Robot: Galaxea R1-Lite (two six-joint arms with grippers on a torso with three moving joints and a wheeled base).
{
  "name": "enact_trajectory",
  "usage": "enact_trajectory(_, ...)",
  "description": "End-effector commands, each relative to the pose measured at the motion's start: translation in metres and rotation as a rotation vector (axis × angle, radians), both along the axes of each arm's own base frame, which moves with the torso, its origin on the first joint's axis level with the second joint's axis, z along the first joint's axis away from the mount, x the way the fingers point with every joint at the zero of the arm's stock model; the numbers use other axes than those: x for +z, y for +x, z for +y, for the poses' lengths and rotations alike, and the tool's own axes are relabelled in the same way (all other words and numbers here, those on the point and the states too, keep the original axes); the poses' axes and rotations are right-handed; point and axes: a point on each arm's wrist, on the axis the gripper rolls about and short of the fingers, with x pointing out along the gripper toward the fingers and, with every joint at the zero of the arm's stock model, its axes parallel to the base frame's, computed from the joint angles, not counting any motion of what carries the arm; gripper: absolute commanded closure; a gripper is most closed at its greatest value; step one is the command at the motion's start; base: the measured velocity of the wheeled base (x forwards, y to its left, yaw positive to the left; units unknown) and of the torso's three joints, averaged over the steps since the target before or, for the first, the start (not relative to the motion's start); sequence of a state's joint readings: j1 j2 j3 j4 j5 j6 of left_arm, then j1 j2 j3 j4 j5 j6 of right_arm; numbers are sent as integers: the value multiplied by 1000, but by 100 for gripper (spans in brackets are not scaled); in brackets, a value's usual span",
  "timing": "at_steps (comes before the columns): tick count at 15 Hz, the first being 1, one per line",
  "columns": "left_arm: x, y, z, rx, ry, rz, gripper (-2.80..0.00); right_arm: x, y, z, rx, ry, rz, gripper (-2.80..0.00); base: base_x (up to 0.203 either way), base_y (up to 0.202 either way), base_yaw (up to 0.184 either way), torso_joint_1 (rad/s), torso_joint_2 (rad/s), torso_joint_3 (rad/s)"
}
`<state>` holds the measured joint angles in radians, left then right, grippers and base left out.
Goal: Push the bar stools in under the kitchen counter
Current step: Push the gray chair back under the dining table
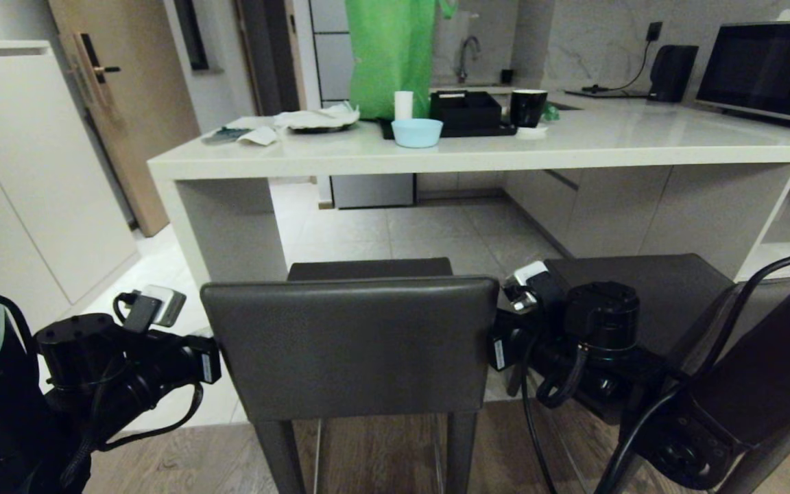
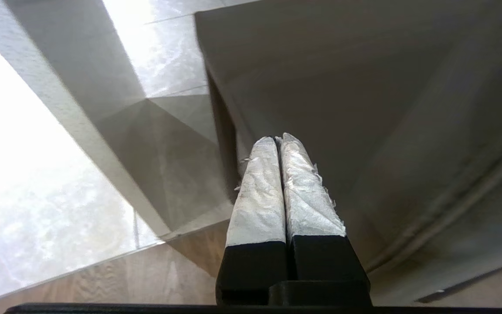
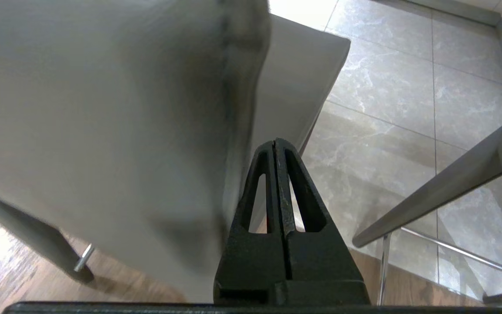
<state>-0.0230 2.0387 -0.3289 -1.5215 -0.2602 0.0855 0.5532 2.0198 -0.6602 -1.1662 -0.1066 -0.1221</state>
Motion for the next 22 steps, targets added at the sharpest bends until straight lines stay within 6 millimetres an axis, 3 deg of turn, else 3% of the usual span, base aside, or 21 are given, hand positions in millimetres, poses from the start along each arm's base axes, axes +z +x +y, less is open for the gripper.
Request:
enact_trajectory(1,2,0,-3,-14,1,-12,0,1,4,3,0,6,-13,0,0,0,0,0,0,0)
enact_trajectory(4,2,0,-5,-21,1,-12,0,0,6,4,0,4,-13,0,77,0,1,-3,2,3)
enact_trajectory(22,3,-2,-7,-25,1,-13,0,-3,18,10,-21,7,-24,0,189,0,2,1,4,1)
